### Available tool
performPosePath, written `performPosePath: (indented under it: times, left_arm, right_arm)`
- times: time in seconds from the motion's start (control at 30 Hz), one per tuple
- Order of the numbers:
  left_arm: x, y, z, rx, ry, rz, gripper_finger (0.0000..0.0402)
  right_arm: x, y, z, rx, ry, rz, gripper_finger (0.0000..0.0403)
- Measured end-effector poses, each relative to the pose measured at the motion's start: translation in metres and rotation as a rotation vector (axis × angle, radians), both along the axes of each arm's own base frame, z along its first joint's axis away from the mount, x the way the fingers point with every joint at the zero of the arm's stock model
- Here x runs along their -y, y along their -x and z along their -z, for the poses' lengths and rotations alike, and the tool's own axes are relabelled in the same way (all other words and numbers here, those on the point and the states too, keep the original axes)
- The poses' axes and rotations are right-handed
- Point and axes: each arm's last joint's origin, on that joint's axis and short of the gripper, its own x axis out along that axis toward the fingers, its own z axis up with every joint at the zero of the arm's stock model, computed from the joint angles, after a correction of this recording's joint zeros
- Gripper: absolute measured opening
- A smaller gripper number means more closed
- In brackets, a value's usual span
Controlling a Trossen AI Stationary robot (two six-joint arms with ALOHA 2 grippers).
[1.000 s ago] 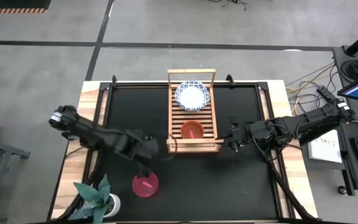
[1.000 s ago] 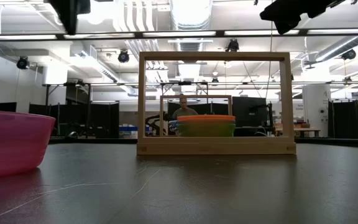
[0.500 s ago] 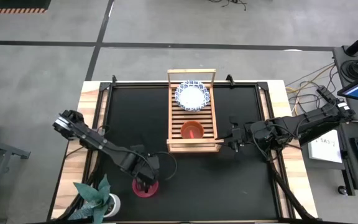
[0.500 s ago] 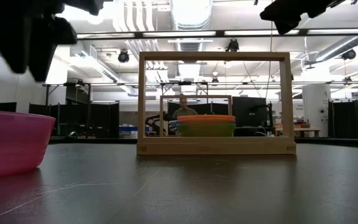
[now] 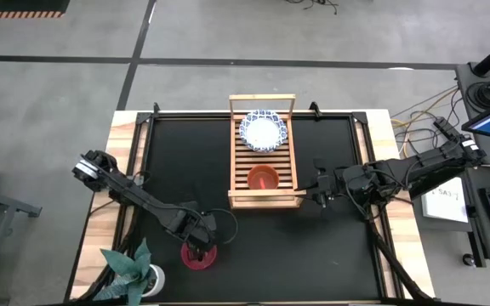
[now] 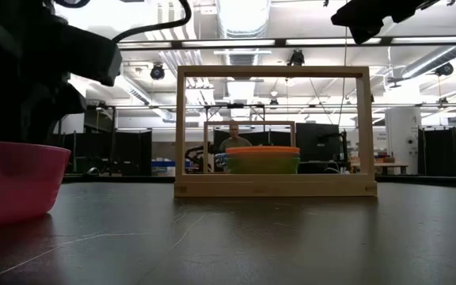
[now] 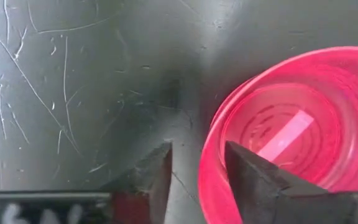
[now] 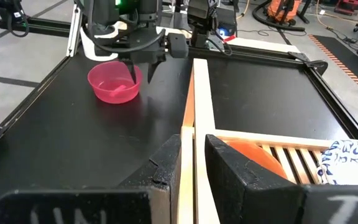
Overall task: Place and stack bowls onto a shelf
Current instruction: Stack the pink bowl on top of the orange bowl on the shelf
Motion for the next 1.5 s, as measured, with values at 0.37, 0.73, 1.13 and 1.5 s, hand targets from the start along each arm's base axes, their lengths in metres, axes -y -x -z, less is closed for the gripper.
performPosePath:
  times: [0.37, 0.73, 1.13, 1.5]
  left_arm:
    - [0.0, 0.0, -0.019, -0.028, -0.017, 0.048, 0.0004]
    - [-0.018, 0.008, -0.147, 0.159, -0.164, 0.093, 0.0]
    - [-0.086, 0.021, -0.256, 0.702, -0.563, -0.07, 0.0]
    - [-0.191, -0.029, -0.229, 0.565, -0.511, -0.345, 0.0]
  right_arm:
    - [0.0, 0.0, 0.0, 0.0, 0.0, 0.0, 0.0061]
    - [0.0, 0.0, 0.0, 0.0, 0.002, -0.001, 0.0061]
    - [0.0, 0.0, 0.0, 0.001, 0.017, -0.006, 0.0061]
    - [0.0, 0.0, -0.002, 0.006, 0.024, -0.009, 0.0061]
